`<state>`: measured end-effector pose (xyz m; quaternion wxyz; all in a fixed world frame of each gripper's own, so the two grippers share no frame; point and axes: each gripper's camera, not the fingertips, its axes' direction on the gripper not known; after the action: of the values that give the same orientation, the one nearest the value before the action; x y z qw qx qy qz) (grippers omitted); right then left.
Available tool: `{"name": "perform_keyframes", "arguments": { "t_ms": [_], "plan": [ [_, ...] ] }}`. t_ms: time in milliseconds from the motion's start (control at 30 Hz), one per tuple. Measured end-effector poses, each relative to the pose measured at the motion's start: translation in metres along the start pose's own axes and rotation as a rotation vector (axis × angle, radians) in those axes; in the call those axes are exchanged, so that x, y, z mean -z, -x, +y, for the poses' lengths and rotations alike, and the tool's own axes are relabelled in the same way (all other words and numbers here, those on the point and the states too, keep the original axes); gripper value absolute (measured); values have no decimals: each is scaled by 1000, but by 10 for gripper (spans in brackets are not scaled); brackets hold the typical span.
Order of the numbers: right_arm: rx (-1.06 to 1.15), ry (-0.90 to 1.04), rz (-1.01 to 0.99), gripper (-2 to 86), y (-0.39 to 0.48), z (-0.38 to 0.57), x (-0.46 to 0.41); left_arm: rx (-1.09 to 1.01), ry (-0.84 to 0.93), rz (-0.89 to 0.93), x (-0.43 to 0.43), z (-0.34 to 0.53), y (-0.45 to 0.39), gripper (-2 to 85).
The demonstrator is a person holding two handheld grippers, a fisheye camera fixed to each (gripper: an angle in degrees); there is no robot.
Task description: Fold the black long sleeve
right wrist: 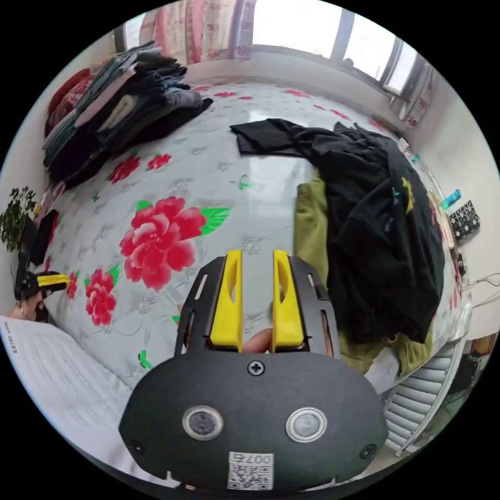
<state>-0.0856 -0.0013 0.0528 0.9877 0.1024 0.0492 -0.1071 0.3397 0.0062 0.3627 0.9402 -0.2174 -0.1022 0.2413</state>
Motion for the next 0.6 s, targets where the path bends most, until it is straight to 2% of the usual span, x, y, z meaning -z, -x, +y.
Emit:
{"name": "perform_keyframes", "arguments": {
  "t_ms": [133, 200, 267, 300, 433, 533, 600],
  "plan": [
    [-217, -22, 121, 99, -96, -37, 0, 45, -7, -43, 1, -3, -6, -8],
    [-317, 108, 90, 100, -139, -45, -31, 85, 4, -45, 2, -5, -6, -8],
    [-431, 245, -34, 95, -162, -34, -69, 117, 24, -38, 2, -9, -3, -8],
    [-456, 165, -20, 87, -167, -24, -66, 127, 41, -32, 2, -11, -1, -8],
    [-490, 116, -3, 49, -169, -9, -59, 123, 81, -4, 3, -16, 11, -8],
    [-477, 10, -215, 22, -169, 5, -32, 106, 76, 17, 3, -12, 22, -8],
    [-531, -190, -369, 12, -172, 28, 19, 86, 67, 40, 4, -8, 30, -8]
  ]
}}
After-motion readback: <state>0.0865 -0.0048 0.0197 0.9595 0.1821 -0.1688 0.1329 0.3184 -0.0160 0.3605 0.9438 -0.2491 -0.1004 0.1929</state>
